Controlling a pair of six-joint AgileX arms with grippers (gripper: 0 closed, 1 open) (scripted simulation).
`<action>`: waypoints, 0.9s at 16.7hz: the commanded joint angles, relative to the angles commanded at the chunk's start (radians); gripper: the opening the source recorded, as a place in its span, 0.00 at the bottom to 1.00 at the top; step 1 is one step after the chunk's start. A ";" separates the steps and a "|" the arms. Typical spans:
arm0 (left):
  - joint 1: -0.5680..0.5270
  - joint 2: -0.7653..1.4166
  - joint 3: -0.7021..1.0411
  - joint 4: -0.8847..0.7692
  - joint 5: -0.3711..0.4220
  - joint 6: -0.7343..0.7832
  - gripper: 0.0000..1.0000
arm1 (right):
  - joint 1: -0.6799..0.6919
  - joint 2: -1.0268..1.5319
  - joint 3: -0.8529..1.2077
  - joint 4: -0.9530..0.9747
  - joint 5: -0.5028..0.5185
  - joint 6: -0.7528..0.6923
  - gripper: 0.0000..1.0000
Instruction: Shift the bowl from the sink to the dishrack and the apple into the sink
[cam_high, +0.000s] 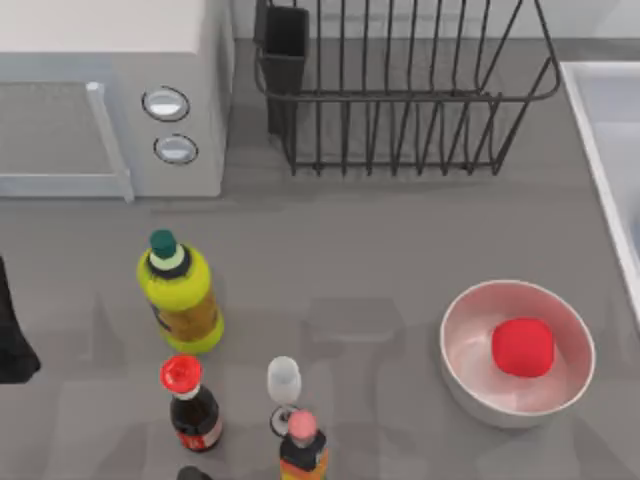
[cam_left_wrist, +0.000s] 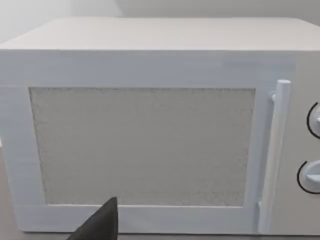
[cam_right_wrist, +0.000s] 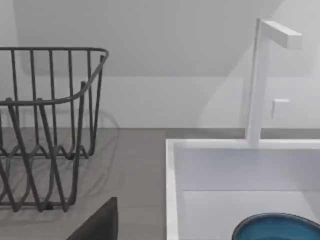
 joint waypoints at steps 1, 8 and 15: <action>0.000 0.000 0.000 0.000 0.000 0.000 1.00 | 0.000 0.000 0.000 0.000 0.000 0.000 1.00; 0.000 0.000 0.000 0.000 0.000 0.000 1.00 | -0.018 0.185 0.181 -0.088 -0.013 -0.028 1.00; 0.000 0.000 0.000 0.000 0.000 0.000 1.00 | -0.098 0.749 0.698 -0.364 -0.022 -0.108 1.00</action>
